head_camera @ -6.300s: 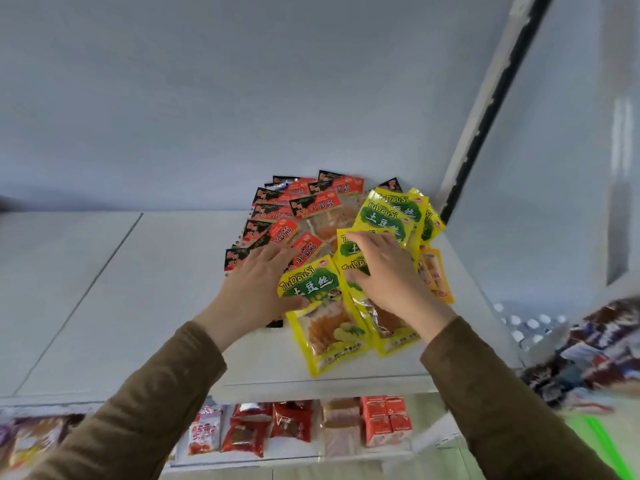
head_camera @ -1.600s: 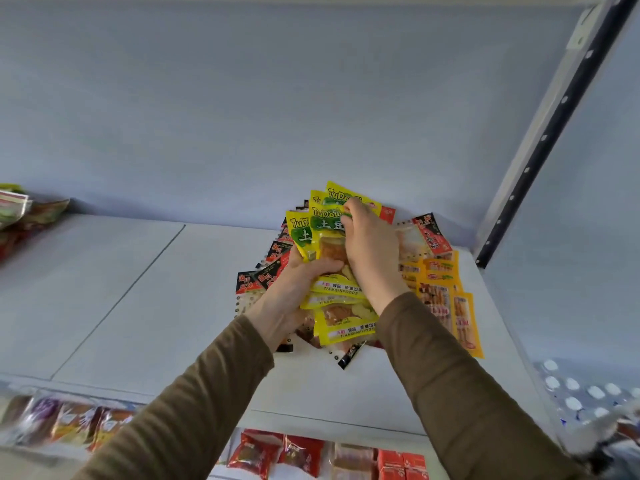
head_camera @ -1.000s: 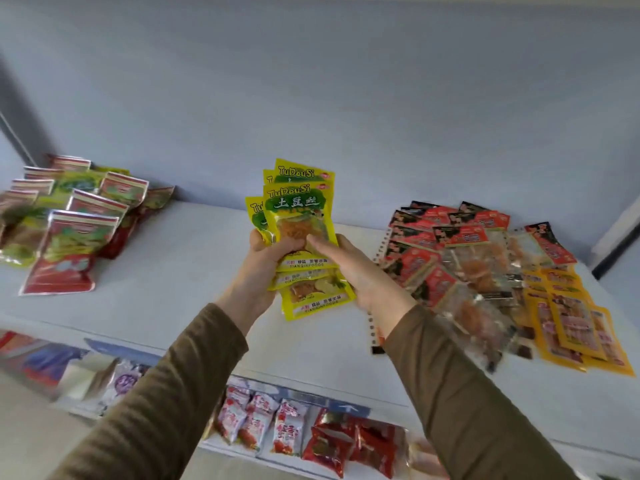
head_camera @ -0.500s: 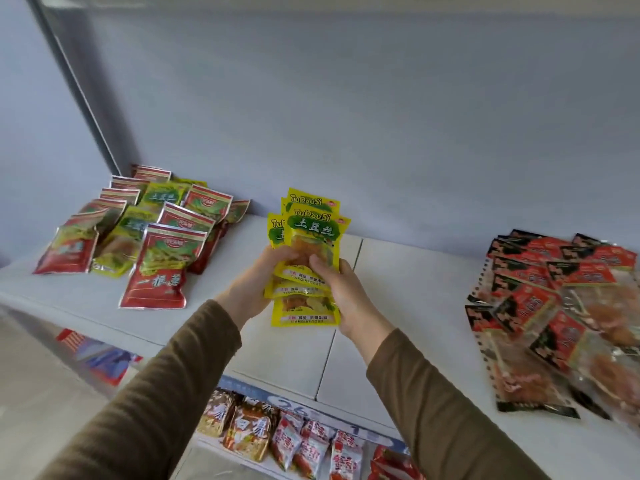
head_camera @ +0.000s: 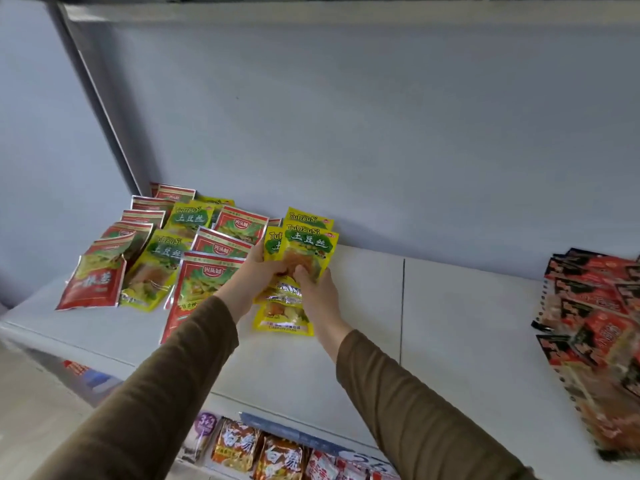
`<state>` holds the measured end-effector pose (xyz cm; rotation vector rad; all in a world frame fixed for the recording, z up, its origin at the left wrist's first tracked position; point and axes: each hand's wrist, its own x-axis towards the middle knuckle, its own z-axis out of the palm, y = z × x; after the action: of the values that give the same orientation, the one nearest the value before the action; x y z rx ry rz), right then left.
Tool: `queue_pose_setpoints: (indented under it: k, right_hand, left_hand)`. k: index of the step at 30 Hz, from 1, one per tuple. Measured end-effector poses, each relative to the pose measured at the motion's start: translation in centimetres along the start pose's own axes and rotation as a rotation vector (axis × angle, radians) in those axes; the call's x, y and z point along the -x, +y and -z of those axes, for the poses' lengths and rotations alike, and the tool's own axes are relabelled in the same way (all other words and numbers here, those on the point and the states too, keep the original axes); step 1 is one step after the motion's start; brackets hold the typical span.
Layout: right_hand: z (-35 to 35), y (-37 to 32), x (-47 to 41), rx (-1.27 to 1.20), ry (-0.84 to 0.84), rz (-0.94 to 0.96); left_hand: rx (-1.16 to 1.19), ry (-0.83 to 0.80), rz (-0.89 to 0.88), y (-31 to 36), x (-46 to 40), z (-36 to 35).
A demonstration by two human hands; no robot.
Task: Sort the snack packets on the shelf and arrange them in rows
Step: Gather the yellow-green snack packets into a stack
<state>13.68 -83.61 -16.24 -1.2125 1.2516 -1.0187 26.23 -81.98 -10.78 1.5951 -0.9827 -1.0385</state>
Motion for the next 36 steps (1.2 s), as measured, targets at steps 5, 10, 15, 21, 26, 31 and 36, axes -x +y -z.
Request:
queue_pose_setpoints:
  k: [5, 10, 15, 21, 26, 31, 36]
  right_hand:
    - [-1.8, 0.0, -0.8, -0.061, 0.015, 0.020]
    - [-3.2, -0.5, -1.4, -0.263, 0.011, 0.072]
    - [-2.8, -0.8, -1.6, -0.341, -0.058, 0.080]
    - [-1.0, -0.4, -0.8, -0.142, -0.070, 0.090]
    - [-1.3, -0.2, 1.0, -0.025, -0.070, 0.197]
    - [-1.5, 0.5, 3.0, 0.200, -0.036, 0.290]
    - [-1.4, 1.4, 4.2, 0.453, 0.004, 0.300]
  left_hand:
    - [-0.044, -0.050, -0.008, -0.3, -1.6, 1.4]
    - [-0.091, -0.109, -0.050, -0.1, -3.0, 2.2]
    - [-0.235, -0.154, -0.094, 0.3, -3.3, 2.8]
    - [-0.443, -0.157, -0.165, -0.5, -3.5, 2.9]
    - [-0.434, -0.190, -0.228, -0.2, -3.1, 3.3]
    - [-0.319, -0.202, -0.227, 0.0, -2.8, 4.0]
    - [-0.277, -0.224, -0.190, -0.1, -1.9, 4.5]
